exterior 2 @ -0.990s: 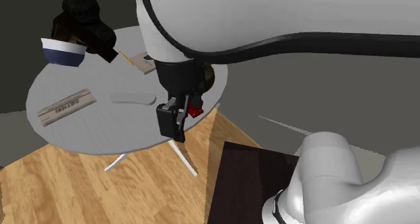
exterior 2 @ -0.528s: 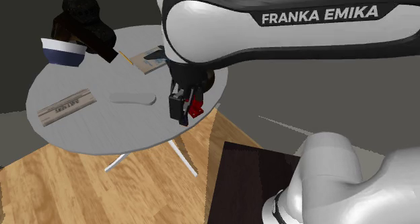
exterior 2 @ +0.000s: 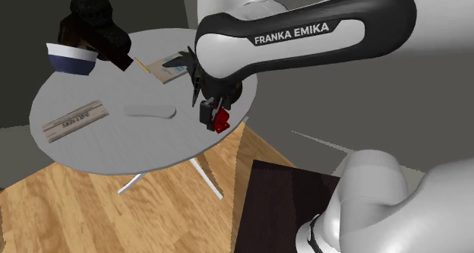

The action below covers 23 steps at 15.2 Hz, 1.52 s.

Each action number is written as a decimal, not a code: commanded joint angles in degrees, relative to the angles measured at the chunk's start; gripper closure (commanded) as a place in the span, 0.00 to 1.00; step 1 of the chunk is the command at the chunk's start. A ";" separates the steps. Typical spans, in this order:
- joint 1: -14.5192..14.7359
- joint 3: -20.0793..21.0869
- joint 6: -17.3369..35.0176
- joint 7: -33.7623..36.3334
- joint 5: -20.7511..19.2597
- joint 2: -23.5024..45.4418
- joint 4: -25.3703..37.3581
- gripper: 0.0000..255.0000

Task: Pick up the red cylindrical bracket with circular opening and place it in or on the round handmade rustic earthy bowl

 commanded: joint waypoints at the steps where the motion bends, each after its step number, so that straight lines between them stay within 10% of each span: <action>1: -0.46 -2.56 3.65 -2.24 0.14 3.12 0.21 0.00; 11: 0.64 -14.37 18.73 -16.87 11.16 22.52 5.21 0.00; 23: 1.67 -14.62 24.41 -21.07 17.02 28.13 3.74 0.00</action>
